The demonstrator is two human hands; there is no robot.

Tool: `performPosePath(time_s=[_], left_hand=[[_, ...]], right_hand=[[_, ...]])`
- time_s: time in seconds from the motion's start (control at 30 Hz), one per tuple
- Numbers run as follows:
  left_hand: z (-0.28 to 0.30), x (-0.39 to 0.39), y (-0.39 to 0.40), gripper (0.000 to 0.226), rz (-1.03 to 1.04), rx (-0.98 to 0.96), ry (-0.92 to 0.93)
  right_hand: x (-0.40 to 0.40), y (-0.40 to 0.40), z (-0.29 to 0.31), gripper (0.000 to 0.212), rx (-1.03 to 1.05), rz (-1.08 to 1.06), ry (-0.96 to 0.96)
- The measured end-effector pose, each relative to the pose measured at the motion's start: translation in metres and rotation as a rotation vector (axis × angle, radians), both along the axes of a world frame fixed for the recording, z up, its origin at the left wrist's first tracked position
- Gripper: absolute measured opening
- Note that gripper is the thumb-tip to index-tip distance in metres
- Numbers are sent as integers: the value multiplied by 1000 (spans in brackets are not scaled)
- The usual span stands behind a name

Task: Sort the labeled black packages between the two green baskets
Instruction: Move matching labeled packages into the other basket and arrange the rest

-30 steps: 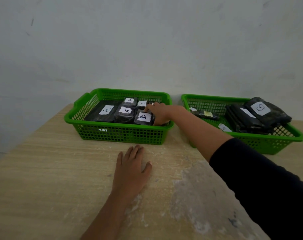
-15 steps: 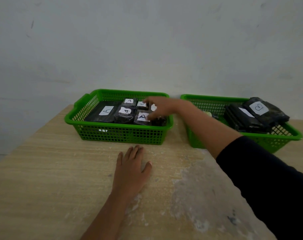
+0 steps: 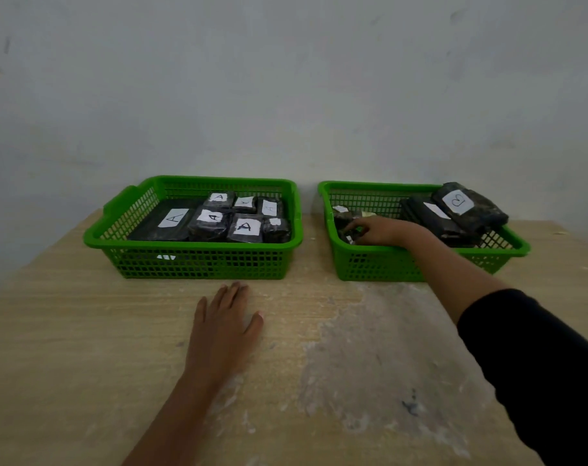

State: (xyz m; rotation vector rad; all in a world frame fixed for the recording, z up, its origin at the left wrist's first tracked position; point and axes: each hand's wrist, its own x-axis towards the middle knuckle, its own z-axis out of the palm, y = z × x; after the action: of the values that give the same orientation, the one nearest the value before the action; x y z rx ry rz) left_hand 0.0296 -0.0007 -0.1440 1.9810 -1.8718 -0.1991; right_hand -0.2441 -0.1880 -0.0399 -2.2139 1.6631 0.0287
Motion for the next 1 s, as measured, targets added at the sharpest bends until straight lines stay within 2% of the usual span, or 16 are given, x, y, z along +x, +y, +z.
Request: performPosePath(time_s=[0.13, 0.2, 0.27, 0.37, 0.47, 0.57, 0.6, 0.7, 0.77, 0.87, 1.0], left_hand=[[0, 0, 0, 60, -7, -5, 18], [-1, 0, 1, 60, -10, -16, 28], [-1, 1, 1, 60, -11, -17, 22], [-2, 1, 0, 60, -6, -15, 22], [-2, 1, 0, 60, -5, -18, 15], [-2, 1, 0, 60, -13, -13, 30], [-2, 1, 0, 60, -15, -9, 32], [-1, 2, 1, 61, -20, 2, 32], [-1, 2, 1, 62, -22, 9, 41], [-2, 1, 0, 63, -13, -4, 44], [-3, 0, -1, 63, -5, -23, 33]], right_hand=[[-5, -1, 3, 30, 9, -41, -227], [-4, 1, 12, 33, 10, -78, -317], [-3, 3, 26, 37, -46, -89, -328], [7, 8, 53, 35, -303, -109, -251], [41, 18, 79, 40, -508, -31, -351], [102, 38, 87, 44, -339, 220, -588], [126, 43, 84, 43, -267, 295, -611], [192, 52, 62, 36, -162, 444, -530], [219, 51, 46, 31, -175, 474, -472], [234, 45, 30, 27, -184, 490, -422], [238, 39, 16, 18, -274, 585, -211]])
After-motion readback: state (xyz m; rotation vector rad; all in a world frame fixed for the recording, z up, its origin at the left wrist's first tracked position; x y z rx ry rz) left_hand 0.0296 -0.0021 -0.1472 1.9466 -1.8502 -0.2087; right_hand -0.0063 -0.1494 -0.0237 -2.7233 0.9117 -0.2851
